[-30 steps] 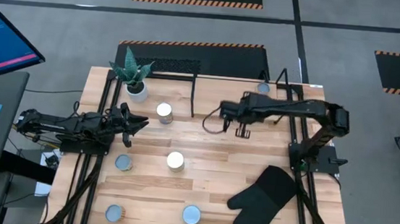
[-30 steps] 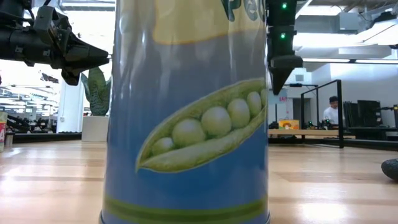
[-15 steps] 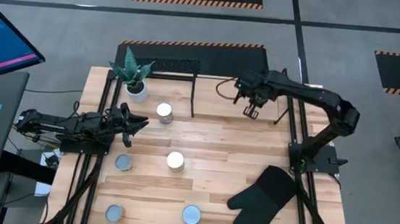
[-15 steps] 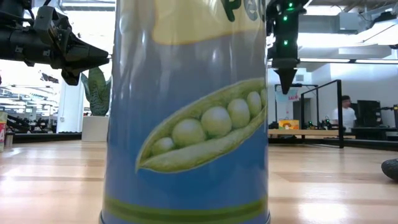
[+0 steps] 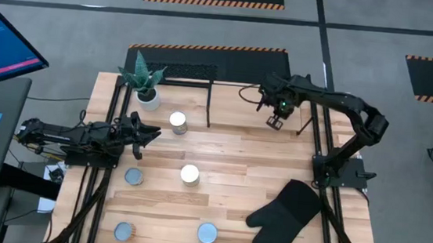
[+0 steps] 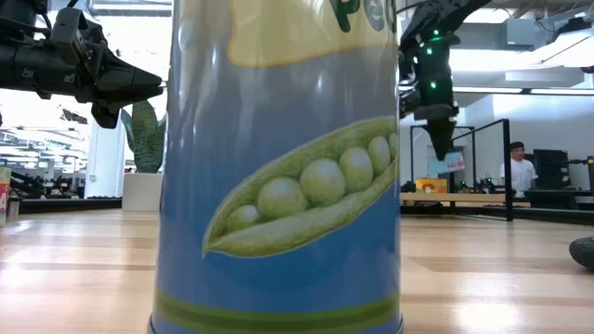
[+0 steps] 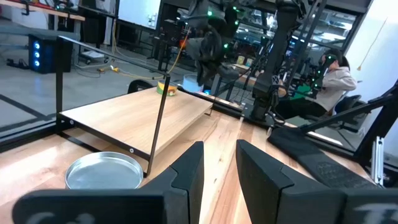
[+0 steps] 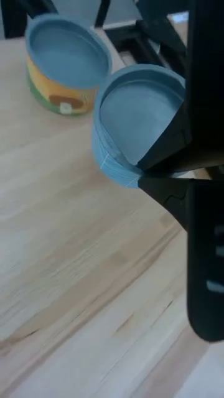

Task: Pick and place cans onto a shelf
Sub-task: Put the canned salmon on the shelf, then move the canned peaches to the center of the table, then adjust the canned carrots in the table, then put the canned peaches on the shelf

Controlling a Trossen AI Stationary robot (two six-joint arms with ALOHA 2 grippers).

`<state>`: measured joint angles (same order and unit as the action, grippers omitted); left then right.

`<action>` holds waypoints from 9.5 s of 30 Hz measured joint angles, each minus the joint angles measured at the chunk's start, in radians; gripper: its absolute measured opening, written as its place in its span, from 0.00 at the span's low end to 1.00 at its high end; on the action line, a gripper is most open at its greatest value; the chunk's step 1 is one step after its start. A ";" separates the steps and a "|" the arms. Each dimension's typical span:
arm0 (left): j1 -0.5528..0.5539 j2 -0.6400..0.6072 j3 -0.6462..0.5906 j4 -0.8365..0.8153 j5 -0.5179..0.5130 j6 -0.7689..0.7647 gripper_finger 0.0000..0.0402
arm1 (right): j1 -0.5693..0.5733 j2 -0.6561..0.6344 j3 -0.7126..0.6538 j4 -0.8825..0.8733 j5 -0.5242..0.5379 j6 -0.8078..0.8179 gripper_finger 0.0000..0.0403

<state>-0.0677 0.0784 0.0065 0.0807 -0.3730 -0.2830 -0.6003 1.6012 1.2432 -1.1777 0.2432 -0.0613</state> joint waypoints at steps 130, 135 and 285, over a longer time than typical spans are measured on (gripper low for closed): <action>0.516 1.219 0.739 -0.523 0.176 -0.037 0.11 | 0.541 0.001 0.012 0.117 -0.261 0.053 0.18; 0.444 1.218 0.739 -0.454 0.303 -0.043 0.06 | 0.541 0.001 0.012 0.115 -0.261 0.053 0.18; -0.008 1.382 0.462 0.457 0.263 0.249 0.11 | 0.369 0.024 0.012 0.458 -0.233 -0.210 0.20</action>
<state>-0.0753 1.4599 0.4687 0.5380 -0.1102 -0.0342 -0.2317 1.6249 1.2556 -0.7200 0.0107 -0.2708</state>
